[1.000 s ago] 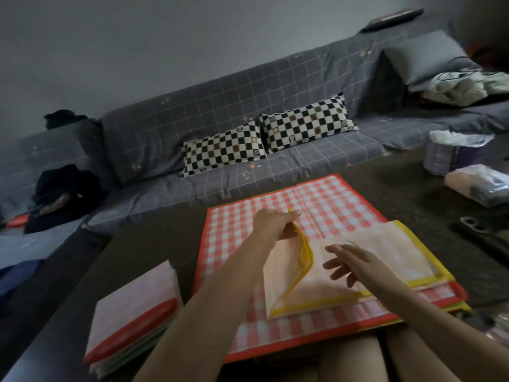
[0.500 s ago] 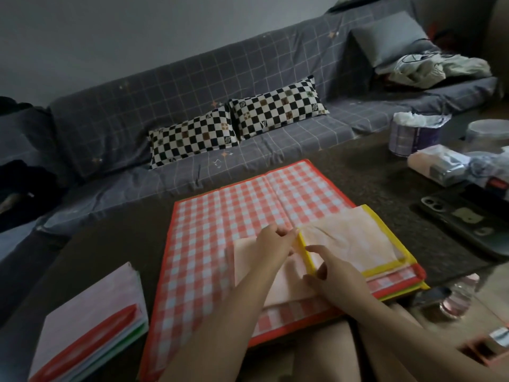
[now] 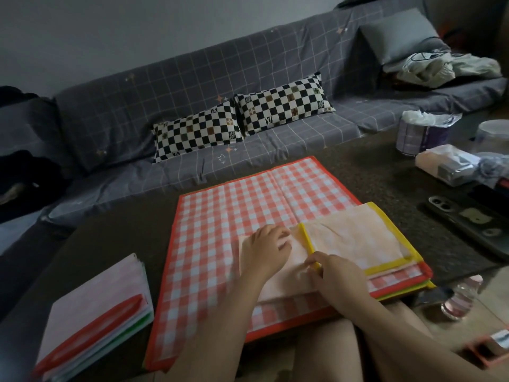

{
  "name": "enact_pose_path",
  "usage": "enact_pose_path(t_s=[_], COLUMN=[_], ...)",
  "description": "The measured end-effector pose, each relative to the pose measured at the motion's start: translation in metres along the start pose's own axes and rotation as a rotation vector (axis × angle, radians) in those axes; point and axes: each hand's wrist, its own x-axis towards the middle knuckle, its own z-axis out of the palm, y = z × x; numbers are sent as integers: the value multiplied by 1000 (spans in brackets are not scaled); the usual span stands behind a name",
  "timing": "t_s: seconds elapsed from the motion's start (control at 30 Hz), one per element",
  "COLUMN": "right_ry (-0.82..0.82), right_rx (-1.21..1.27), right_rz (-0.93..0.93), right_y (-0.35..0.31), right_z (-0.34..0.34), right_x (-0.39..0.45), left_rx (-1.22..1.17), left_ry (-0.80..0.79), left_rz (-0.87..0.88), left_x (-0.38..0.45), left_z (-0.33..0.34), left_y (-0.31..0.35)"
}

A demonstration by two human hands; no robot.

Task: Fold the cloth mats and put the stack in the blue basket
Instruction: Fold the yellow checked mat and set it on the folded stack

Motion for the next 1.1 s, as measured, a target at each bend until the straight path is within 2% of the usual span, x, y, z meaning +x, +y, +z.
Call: enact_pose_path(t_s=[0.1, 0.23, 0.47, 0.73, 0.9, 1.03, 1.1], right_ry=[11, 20, 104, 17, -46, -153, -129], right_rx=[-79, -173, -31, -130, -289, -341, -296], right_rz=[-16, -22, -53, -165, -78, -100, -78], right_y=[2, 23, 58, 65, 49, 35, 32], right_z=[-10, -23, -19, -13, -22, -9, 3], right_x=[3, 23, 71, 50, 33, 32, 25], left_rx=[-76, -100, 19, 132, 219, 228, 217], left_ry=[-38, -50, -108, -162, -188, -181, -179], left_rz=[-83, -109, -91, -53, 137, 125, 120], left_x=[-1, -15, -46, -47, -19, -12, -12], left_z=[-3, -3, 8, 11, 12, 20, 23], left_y=[0, 2, 21, 25, 28, 27, 25])
